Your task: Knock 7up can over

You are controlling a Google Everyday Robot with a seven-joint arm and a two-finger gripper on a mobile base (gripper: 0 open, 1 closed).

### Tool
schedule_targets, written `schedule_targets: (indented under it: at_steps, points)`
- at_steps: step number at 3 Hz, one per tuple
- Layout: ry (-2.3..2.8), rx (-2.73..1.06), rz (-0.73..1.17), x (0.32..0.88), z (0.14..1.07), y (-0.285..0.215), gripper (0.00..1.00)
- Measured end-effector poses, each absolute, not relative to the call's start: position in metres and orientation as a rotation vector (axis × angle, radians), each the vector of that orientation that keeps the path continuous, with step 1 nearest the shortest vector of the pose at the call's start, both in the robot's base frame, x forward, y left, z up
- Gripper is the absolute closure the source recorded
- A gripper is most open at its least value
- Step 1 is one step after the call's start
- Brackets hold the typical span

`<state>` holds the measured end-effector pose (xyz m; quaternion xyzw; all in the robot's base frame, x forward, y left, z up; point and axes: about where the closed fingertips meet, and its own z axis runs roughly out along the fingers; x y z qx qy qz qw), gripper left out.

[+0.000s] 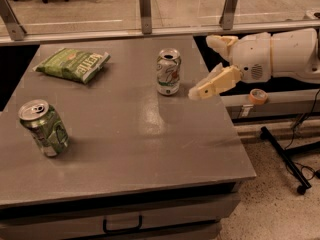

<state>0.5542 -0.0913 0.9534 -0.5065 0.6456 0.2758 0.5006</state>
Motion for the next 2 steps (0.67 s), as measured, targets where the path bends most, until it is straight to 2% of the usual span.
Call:
schedule_targets:
  at_steps: [2]
  points:
    - [1.511, -1.079, 0.761, 0.587, 0.919, -0.070, 0.00]
